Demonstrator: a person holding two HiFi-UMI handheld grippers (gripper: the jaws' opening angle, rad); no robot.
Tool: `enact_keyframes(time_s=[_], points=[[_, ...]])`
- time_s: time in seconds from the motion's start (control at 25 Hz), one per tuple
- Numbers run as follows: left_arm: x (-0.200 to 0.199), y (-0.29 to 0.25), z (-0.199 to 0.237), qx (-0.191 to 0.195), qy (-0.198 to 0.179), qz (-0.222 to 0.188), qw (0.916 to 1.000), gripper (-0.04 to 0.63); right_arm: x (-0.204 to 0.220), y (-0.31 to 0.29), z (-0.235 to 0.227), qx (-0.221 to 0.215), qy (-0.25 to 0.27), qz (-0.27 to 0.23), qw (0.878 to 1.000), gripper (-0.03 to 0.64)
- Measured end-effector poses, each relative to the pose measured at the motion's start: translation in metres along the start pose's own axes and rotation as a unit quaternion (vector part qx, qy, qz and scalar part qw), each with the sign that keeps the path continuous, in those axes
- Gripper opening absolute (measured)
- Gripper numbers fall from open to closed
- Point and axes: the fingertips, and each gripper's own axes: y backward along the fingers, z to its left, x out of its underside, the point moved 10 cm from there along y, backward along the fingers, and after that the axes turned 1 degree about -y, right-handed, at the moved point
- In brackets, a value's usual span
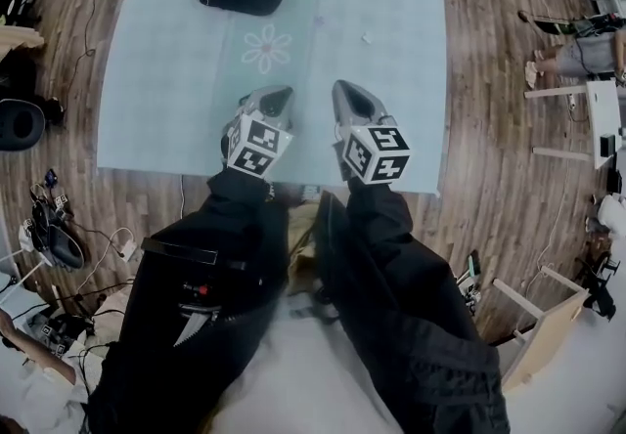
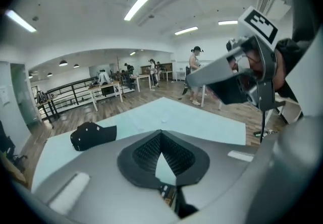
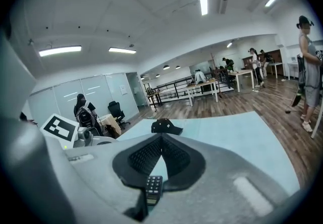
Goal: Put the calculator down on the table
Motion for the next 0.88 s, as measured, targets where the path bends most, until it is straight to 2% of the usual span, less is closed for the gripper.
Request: enact_keyframes(time_s=[0.2,0.4,0.72,0.88], points=[[-0.063,0.037,0.018,-0.014,0.027,-0.098,0.9947,0.0,-0.038,0.016,0.016,-0.013,0.024,-0.058,0.998,-0.002],[-0.109,0.077,0.02,-0.038,0.008,-0.178,0.9832,0.0,-0.072,0.042,0.031,-0.018,0.062,-0.105,0.992,-0.002],[-0.151,0.122,0.027,-0.091,-0.014,-0.257,0.962,0.0,-0.115,0.062,0.05,0.001,0.127,-0.173,0.977,-0.002],[-0.162,0.135,0.023,-0.097,-0.016,-0.28,0.9551,0.0,-0.127,0.071,0.057,0.006,0.142,-0.2,0.969,0.0]])
